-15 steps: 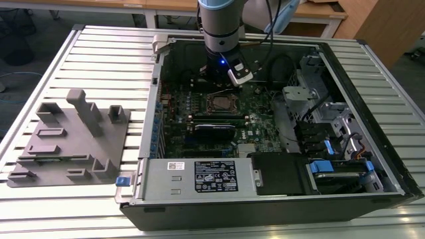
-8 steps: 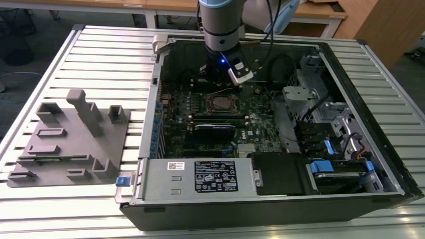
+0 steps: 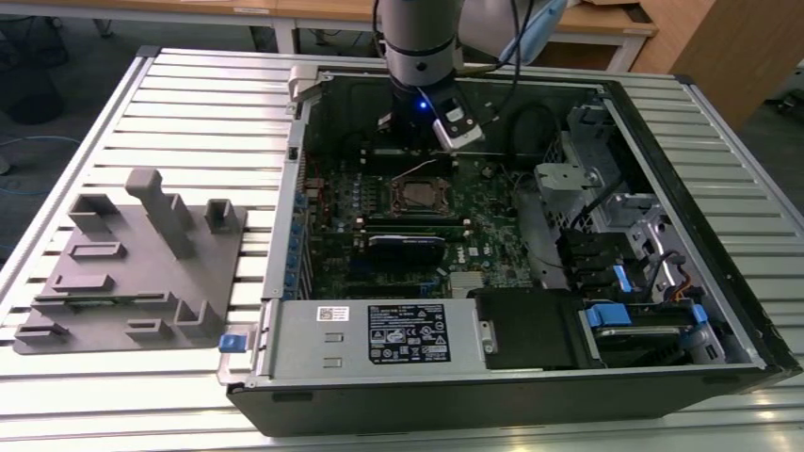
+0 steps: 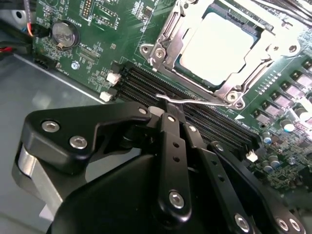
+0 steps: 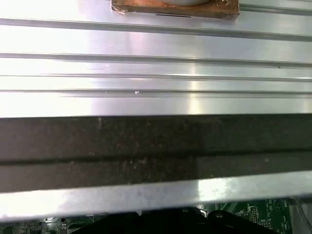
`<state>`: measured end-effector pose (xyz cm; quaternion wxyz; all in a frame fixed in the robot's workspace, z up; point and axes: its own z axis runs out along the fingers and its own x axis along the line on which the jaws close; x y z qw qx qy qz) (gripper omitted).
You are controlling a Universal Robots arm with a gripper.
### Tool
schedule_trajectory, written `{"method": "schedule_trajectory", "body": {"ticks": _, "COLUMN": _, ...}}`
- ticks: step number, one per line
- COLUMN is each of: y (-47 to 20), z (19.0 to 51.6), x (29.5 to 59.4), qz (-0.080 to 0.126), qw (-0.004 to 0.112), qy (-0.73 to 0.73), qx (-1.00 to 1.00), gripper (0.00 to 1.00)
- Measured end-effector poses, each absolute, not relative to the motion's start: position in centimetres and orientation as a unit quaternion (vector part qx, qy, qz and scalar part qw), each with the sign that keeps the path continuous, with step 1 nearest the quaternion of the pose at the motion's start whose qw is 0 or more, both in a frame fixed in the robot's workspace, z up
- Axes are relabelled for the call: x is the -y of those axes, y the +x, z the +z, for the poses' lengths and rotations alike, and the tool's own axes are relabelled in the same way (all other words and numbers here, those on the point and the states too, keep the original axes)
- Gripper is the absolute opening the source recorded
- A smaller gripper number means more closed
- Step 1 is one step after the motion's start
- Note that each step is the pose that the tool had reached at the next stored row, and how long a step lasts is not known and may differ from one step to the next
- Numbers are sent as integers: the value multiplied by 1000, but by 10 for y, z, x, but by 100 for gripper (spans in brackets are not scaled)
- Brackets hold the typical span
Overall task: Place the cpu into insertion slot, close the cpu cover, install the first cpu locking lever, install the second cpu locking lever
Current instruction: 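Install the first cpu locking lever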
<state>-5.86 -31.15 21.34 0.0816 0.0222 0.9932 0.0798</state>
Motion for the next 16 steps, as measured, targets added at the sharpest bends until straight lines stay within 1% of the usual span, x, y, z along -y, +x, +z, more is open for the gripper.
{"method": "schedule_trajectory", "body": {"ticks": 10, "y": -59, "z": 214, "x": 304, "qz": 80, "qw": 82, "qy": 22, "qx": -993, "gripper": 11}}
{"method": "schedule_trajectory", "body": {"ticks": 16, "y": -59, "z": 224, "x": 303, "qz": 80, "qw": 82, "qy": 22, "qx": -993, "gripper": 11}}
